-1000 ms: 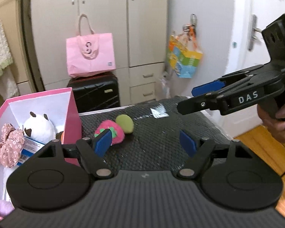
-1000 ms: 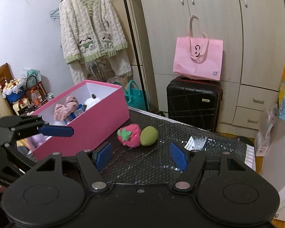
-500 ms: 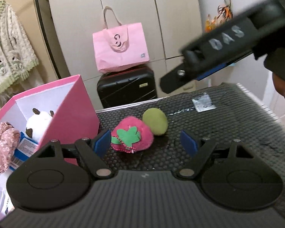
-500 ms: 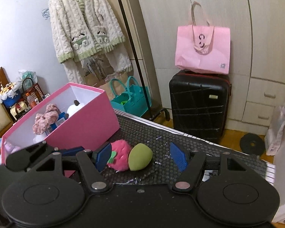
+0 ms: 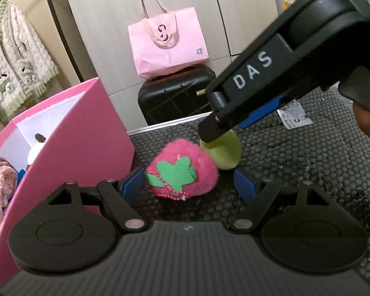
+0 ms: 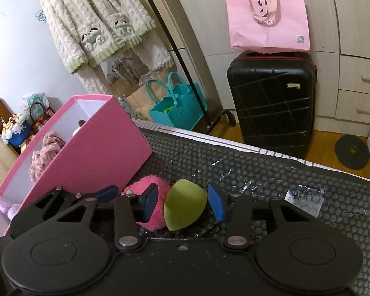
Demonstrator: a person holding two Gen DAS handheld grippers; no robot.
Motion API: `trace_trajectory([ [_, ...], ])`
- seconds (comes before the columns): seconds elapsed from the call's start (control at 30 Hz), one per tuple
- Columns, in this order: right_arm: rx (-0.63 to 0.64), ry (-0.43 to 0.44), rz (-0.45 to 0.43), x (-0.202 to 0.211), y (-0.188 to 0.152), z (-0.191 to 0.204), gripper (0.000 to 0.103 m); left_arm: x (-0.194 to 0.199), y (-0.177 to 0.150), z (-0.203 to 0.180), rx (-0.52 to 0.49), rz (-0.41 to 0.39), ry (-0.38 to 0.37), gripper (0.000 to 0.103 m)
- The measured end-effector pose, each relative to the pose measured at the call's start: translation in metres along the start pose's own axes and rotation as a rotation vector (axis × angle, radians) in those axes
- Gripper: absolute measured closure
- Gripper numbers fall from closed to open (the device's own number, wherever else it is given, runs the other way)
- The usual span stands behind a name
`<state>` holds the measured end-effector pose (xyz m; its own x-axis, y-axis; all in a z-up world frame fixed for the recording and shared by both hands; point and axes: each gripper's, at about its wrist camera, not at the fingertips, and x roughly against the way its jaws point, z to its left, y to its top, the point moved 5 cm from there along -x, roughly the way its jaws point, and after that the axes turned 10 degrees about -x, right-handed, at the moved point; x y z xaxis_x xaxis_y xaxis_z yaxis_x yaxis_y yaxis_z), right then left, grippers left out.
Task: Organize soft objects
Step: 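Grasp the pink strawberry plush with the left gripper while the right gripper grasps the green sponge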
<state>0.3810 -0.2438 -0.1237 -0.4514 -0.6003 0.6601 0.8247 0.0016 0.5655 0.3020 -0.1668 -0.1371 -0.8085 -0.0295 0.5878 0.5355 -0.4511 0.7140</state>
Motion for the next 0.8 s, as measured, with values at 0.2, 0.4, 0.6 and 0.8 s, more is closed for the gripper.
trace_trajectory([
  [0.2, -0.039, 0.010, 0.030, -0.013, -0.002, -0.009, 0.052, -0.008, -0.002, 0.000, 0.016, 0.010, 0.011, 0.024],
  [0.4, -0.115, 0.085, 0.052, -0.020, -0.009, -0.018, 0.057, -0.007, -0.005, 0.002, 0.025, -0.001, -0.001, 0.027],
  [0.6, -0.094, 0.096, 0.042, -0.010, -0.011, -0.018, 0.059, -0.003, -0.007, 0.005, 0.012, -0.012, -0.012, 0.053],
  [0.8, -0.104, 0.111, 0.047, -0.001, -0.017, -0.016, 0.059, 0.011, -0.011, 0.003, -0.003, -0.038, -0.040, 0.056],
])
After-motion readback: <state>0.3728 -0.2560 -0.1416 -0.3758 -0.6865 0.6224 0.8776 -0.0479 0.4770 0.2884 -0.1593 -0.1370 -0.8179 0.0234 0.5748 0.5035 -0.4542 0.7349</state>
